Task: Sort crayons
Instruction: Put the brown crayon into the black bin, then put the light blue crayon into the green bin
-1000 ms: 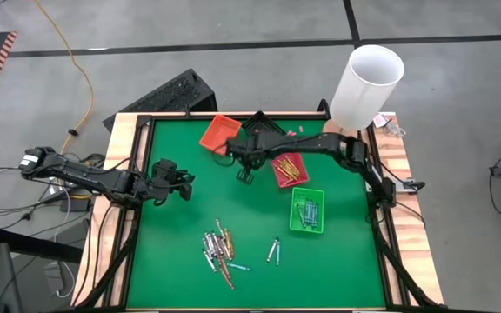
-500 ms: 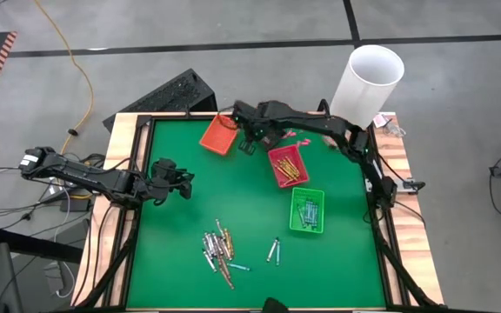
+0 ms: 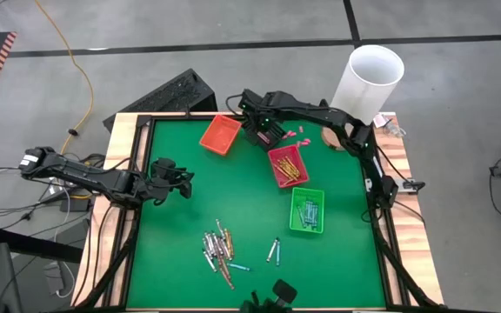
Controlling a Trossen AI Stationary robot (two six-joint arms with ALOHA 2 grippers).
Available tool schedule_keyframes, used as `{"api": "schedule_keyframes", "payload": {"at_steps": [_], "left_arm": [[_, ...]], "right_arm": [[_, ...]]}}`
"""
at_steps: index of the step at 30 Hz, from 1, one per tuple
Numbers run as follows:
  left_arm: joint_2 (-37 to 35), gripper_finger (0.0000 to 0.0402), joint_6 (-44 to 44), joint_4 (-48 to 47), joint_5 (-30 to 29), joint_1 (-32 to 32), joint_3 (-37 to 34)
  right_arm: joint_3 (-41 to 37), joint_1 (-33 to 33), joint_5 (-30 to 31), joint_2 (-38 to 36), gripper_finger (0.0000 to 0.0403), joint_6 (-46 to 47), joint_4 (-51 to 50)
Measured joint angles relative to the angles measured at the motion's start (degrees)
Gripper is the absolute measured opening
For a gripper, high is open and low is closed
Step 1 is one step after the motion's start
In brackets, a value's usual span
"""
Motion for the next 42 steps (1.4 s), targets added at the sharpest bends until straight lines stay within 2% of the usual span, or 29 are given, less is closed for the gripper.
{"api": "schedule_keyframes", "payload": {"at_steps": [7,15,29,42], "left_arm": [[0.0,0.0180,0.0,0.0,-0.2,0.0,0.0],[0.0,0.0180,-0.2,0.0,-2.8,0.0,0.0],[0.0,0.0180,-0.4,0.0,-3.0,0.0,0.0],[0.0,0.0180,-0.7,0.0,-3.0,0.0,0.0]], "right_arm": [[-3.1,-1.9,-1.7,0.0,0.0004,-0.3,1.7],[-6.9,-3.1,-4.8,0.0,0.0004,-0.4,8.9],[-12.3,-4.9,-5.7,0.1,0.0005,0.6,11.1],[-12.3,-4.9,-5.8,0.1,0.0055,1.5,11.3]]}}
